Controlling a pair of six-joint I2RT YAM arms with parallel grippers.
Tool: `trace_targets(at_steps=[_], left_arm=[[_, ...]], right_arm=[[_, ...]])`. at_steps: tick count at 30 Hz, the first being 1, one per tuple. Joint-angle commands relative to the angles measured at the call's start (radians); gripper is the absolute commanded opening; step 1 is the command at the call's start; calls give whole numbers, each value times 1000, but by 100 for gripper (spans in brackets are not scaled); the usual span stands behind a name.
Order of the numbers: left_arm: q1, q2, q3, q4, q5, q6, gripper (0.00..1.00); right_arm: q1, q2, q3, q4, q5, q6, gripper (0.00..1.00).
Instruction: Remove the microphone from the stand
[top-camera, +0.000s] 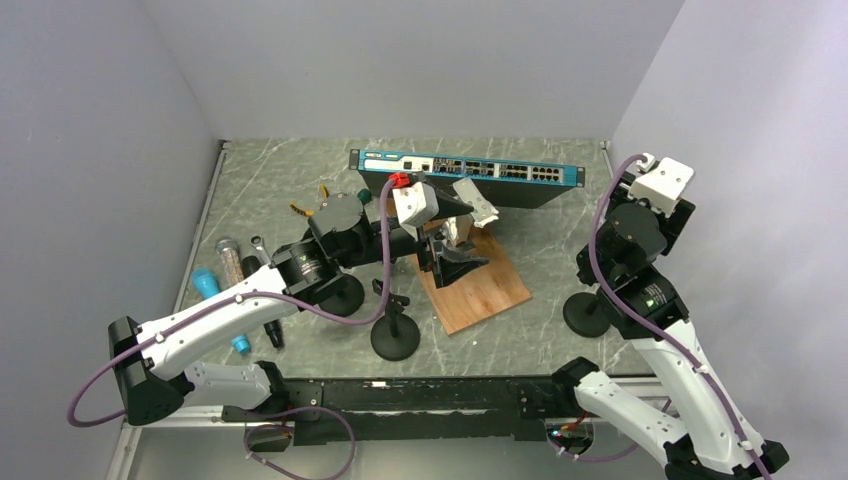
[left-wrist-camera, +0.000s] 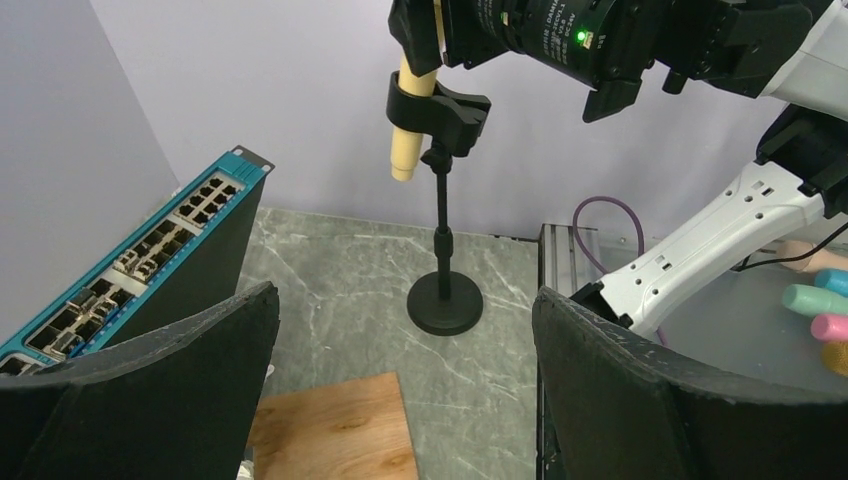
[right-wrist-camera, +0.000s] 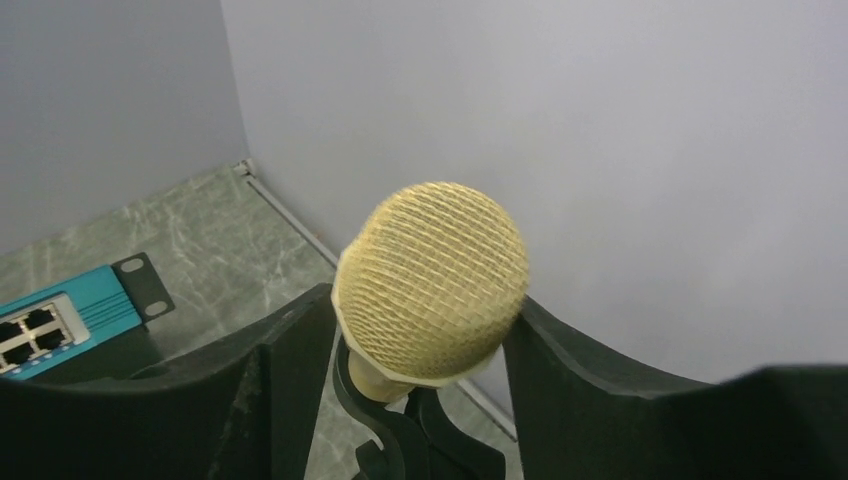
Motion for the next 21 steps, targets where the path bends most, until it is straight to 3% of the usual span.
trace_targets(at_steps=[1,5,12,21], left_arm=[[-5,-14,23,0,-1,0,99],[-5,-16,17,-10,-12,6,99],[-5,-33,11,-39,-32,24,99],[-3,-45,9,-83,-81,25,99]], right_arm=[[-9,7,4,27,-49,16,55],[-8,17,72,-98,-114,84,34],[-6,-7,180,-305,-432,186,1],[-6,9,316,-385,-765,195,0]])
